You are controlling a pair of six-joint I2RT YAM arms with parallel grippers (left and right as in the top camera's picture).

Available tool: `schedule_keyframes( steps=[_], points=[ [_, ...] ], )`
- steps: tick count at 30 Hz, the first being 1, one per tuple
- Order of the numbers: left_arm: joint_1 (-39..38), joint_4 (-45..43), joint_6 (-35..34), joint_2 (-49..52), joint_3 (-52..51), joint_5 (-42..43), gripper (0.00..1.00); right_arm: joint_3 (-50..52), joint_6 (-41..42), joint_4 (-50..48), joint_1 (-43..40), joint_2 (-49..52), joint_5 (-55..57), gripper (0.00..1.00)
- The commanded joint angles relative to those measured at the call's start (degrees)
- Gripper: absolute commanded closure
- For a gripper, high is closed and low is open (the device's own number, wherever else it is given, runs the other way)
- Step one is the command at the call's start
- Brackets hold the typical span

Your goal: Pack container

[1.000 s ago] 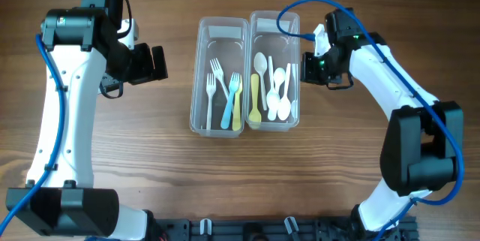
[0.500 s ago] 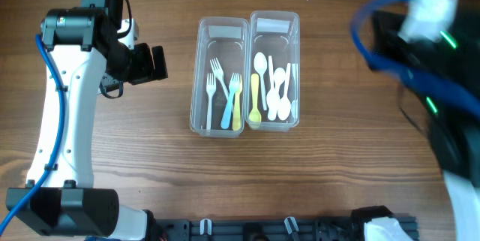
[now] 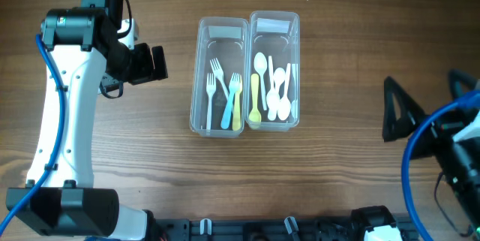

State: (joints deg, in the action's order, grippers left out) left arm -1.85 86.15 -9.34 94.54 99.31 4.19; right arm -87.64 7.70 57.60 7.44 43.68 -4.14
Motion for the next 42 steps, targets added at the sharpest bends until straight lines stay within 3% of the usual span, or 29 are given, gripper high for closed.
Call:
schedule_keyframes(
  steps=[1,6,16,29,42],
  points=[
    [0.3,0.1,-0.1,-0.8,0.0,-0.2,0.00,0.9,4.6,2.5,0.0,0.2,-3.0,0.00],
    [0.3,0.1,-0.1,-0.8,0.0,-0.2,0.00,0.9,3.5,2.6,0.0,0.2,-0.2,0.00],
    [0.3,0.1,-0.1,-0.8,0.0,-0.2,0.00,4.1,-9.7,-2.2,0.0,0.1,-0.5,0.00],
    [0.3,0.1,-0.1,-0.8,0.0,-0.2,0.00,44.2,-12.0,-27.3,-1.6,-17.4,-3.3,0.00],
    [0.3,0.1,-0.1,-0.8,0.0,-0.2,0.00,65.8,-12.0,-33.6,-4.0,-36.0,-3.4,0.00]
  ],
)
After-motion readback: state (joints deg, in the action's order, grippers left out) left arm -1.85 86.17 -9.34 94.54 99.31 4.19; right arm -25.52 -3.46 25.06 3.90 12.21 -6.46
